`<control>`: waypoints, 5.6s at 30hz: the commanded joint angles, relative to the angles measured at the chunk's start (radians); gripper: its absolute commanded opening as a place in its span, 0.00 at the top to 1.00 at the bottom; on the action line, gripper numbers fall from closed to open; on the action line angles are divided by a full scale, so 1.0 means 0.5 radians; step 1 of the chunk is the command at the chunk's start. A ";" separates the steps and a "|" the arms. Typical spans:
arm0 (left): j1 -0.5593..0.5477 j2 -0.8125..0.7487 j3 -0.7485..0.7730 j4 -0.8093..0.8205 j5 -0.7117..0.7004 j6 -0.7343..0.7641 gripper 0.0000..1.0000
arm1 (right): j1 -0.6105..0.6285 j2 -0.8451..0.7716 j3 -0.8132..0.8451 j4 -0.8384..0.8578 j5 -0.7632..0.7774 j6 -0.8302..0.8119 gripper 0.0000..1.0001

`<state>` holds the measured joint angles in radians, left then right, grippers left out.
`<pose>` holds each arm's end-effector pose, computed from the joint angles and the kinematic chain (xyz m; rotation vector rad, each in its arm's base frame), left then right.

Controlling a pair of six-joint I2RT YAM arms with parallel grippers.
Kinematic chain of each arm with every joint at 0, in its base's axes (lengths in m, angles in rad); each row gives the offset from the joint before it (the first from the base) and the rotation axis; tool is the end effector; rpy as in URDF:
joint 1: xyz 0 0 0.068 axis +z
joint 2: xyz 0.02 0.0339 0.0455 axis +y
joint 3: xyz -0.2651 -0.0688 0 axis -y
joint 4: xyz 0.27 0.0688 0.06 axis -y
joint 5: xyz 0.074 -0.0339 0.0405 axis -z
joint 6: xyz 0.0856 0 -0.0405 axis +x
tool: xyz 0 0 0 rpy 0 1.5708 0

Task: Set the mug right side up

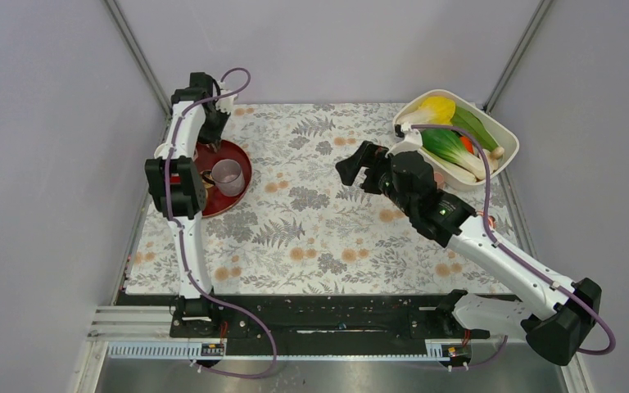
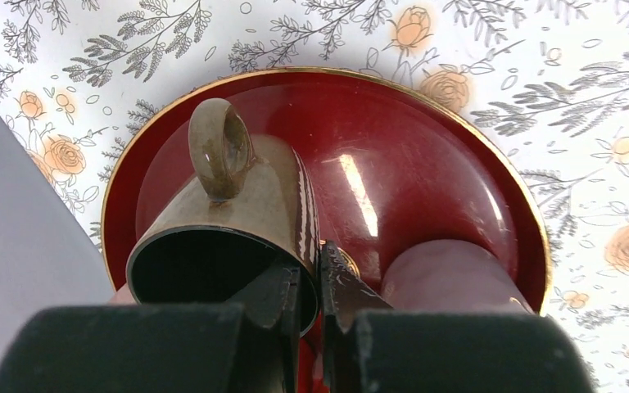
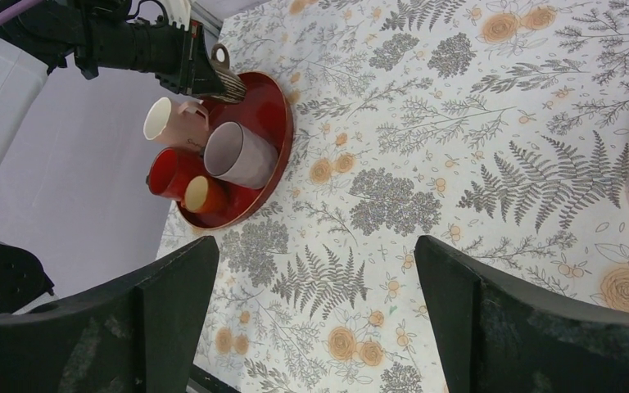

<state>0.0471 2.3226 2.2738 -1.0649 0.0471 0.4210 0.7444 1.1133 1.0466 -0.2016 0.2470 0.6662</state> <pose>0.5436 0.0216 0.2108 0.5135 2.6355 0.0833 0.2552 0.2066 0.3516 0.1049 1.8966 0.7556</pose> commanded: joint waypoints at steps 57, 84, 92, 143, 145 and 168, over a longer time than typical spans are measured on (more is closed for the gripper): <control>0.035 -1.618 -0.996 0.156 0.745 -0.074 0.20 | -2.169 0.582 0.025 -1.506 0.818 0.577 0.02; 0.034 -1.580 -0.939 0.074 0.751 -0.074 0.20 | -2.188 1.050 -0.124 -0.903 0.354 0.125 0.43; 0.035 -1.556 -0.926 0.076 0.771 -0.097 0.20 | -2.188 0.853 -0.282 -0.870 0.166 -0.017 0.86; -0.818 -1.513 -1.959 0.934 2.287 -1.179 0.13 | -0.264 0.222 -0.127 0.336 -0.964 0.105 1.00; -0.851 -1.462 -1.931 0.969 2.298 -1.228 0.13 | -0.249 0.226 -0.120 0.378 -0.979 0.109 1.00; -0.938 -1.521 -2.218 1.792 2.697 -2.008 0.48 | -0.222 0.198 0.029 0.547 -0.977 0.127 1.00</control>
<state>-0.4175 1.6077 1.1770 -0.3855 1.3201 -0.4263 0.6220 1.2469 0.9825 -0.0616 -0.2260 0.6975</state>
